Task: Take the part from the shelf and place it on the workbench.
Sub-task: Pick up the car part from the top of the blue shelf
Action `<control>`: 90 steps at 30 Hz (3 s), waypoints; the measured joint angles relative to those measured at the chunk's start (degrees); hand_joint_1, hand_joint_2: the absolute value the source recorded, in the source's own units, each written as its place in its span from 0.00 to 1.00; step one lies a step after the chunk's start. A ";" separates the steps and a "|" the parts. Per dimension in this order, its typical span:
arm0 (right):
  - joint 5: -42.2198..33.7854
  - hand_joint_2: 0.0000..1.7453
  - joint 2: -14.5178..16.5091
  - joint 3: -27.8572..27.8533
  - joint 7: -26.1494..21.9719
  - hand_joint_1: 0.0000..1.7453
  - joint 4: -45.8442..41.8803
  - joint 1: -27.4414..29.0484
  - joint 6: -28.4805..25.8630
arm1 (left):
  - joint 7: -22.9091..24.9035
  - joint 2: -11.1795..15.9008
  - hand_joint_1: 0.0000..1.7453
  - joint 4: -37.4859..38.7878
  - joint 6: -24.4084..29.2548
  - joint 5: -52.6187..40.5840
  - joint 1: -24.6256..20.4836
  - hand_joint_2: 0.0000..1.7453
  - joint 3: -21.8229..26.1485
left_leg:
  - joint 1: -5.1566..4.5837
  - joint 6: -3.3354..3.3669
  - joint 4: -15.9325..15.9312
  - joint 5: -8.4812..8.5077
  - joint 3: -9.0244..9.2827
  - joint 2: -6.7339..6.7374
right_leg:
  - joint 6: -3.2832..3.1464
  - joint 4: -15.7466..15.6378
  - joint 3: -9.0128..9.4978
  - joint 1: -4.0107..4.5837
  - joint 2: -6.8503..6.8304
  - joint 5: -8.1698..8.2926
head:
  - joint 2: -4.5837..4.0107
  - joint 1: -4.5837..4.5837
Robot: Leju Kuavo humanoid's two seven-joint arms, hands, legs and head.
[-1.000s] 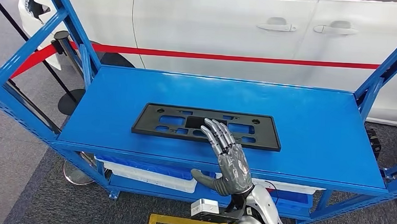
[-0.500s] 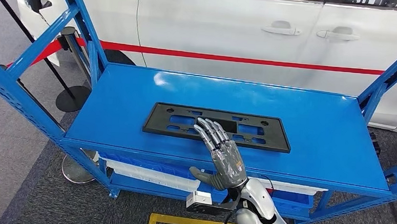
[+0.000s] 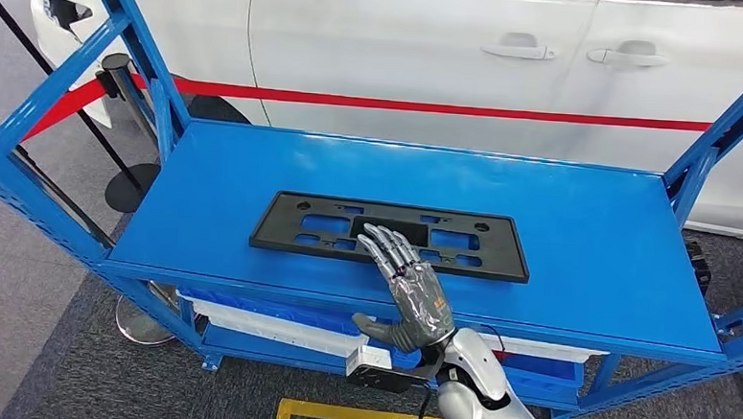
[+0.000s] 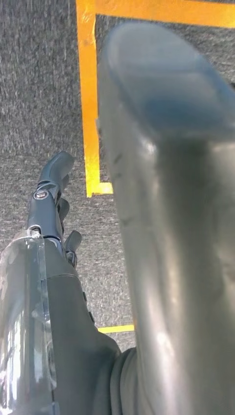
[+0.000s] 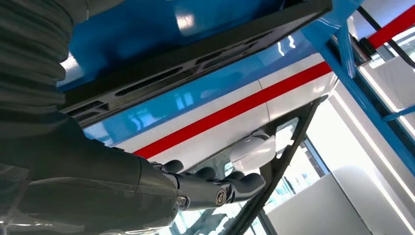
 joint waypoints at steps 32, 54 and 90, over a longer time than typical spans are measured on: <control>9.37 1.00 6.46 7.85 3.73 0.00 23.64 -13.32 -0.88 | -0.33 -0.36 0.00 -0.02 -1.67 -0.48 -0.25 0.00 -0.36 | 0.04 -2.84 5.34 -3.12 -2.77 -0.10 | -2.82 -15.07 6.40 0.17 0.01 6.36 | 0.00 -0.08; 23.93 1.00 7.35 11.65 10.81 0.00 24.82 -15.65 -3.23 | 0.68 -0.95 0.00 -0.01 -1.95 -0.68 -0.20 0.00 -0.85 | 0.02 -0.28 0.63 0.14 -0.76 -0.18 | -0.72 -5.21 1.87 0.17 -0.01 3.22 | 0.00 0.05; 20.37 1.00 12.06 12.47 10.47 0.00 45.31 -31.45 -4.41 | 0.57 -1.31 0.00 -0.01 -2.89 -1.07 -0.41 0.00 -1.69 | -0.09 -2.02 1.38 0.03 -1.61 -0.20 | -2.03 -14.18 5.48 0.62 0.09 6.35 | 0.00 -0.03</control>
